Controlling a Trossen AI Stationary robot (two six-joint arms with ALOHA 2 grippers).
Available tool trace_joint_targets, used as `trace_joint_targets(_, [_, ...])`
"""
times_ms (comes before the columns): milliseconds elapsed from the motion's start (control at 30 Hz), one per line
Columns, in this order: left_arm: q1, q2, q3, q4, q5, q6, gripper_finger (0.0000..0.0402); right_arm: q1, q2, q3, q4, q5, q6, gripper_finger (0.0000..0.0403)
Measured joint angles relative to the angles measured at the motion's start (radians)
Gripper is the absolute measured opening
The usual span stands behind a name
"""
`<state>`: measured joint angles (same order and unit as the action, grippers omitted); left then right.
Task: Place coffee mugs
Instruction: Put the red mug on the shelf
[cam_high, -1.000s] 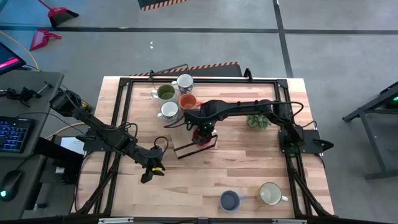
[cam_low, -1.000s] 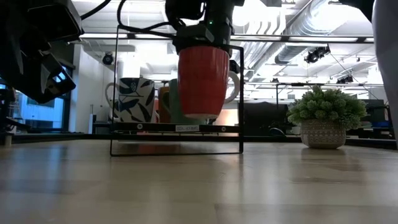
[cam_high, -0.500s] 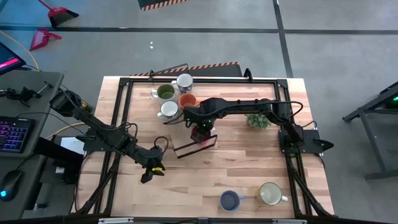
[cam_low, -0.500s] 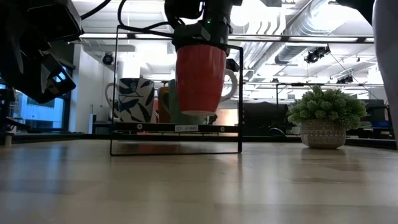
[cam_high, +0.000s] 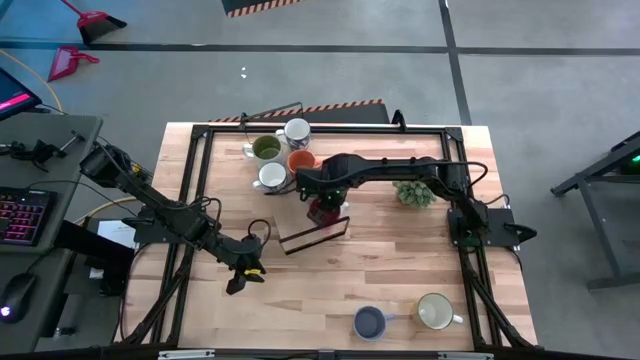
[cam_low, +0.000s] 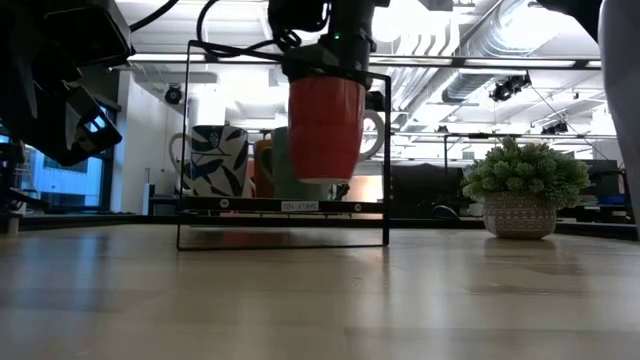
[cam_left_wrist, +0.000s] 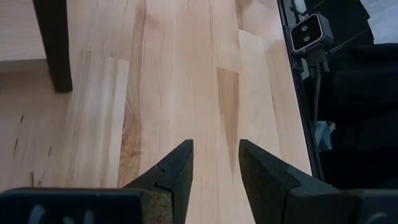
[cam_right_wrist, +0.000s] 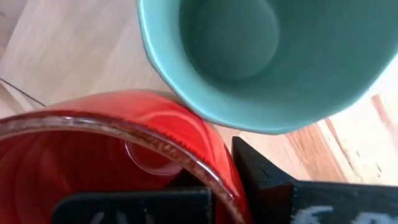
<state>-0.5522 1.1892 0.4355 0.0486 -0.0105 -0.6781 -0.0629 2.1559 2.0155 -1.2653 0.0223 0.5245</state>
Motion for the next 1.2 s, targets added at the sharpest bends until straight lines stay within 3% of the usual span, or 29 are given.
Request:
trace_joint_targets(667, [0.0, 0.0, 0.0, 0.0, 0.001, 0.0, 0.0117, 0.003, 0.002, -0.001, 0.001, 0.053, 0.132, 0.0001])
trace_joint_targets(1200, [0.0, 0.0, 0.0, 0.001, 0.006, -0.002, 0.0117, 0.02, 0.033, -0.002, -0.004, 0.056, 0.131, 0.0009])
